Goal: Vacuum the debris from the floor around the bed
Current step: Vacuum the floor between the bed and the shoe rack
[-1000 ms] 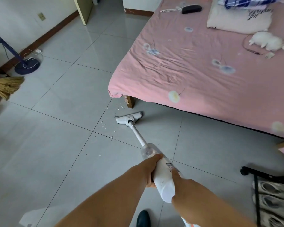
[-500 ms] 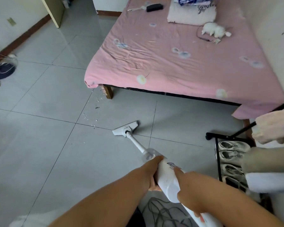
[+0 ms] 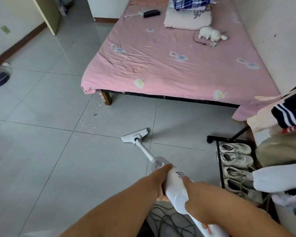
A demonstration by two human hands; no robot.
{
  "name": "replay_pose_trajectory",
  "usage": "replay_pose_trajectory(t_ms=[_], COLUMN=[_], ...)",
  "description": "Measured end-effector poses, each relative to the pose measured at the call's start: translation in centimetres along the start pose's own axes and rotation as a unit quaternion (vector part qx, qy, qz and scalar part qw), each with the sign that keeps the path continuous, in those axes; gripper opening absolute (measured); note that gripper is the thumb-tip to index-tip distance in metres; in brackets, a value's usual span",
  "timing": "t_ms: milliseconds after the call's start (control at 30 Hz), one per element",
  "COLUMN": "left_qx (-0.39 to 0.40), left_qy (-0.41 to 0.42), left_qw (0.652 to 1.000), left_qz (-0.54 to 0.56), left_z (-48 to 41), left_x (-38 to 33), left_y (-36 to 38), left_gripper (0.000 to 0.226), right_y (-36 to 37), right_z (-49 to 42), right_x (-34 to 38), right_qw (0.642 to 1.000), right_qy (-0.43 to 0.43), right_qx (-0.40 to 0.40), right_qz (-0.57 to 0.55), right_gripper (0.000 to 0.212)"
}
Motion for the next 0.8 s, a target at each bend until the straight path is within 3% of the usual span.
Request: replay_pose_trajectory(t_ms=[400,533,800], left_qx=[0.014,0.016,0.012], left_qy=[-0.021,-0.01,0.007], left_qw=[0.995,0.992,0.99], left_qz=[-0.096,-0.122,-0.137], left_z=[-1.2,-2.4,-5.6], left_x=[-2.7,-5.5,-12.5], left_y=[3.4,3.9,2.4], left_gripper=[0.057,0.056,0.058], right_y=[-1.9,-3.9,-7.0], right_z=[0.0,-1.4,-7.8], right_x=[-2.4,-2.5,-1.6], right_qw=[0.996,0.989,0.978], right_qy=[0.04,0.001,0.005], right_qx=[-0.051,-0.111,-0.128], right_qz=[-0.069,-0.101,-0.165], right_gripper=[0.063,0.045,0.051])
Point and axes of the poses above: each hand's wrist, its own z-axis away from the middle knuckle, its own y-axis out of the palm, x = y × z, the point moved 10 cm from there along -z, towards the middle knuckle, and after that the axes turned 3 degrees about -z, right-handed, at the moved point
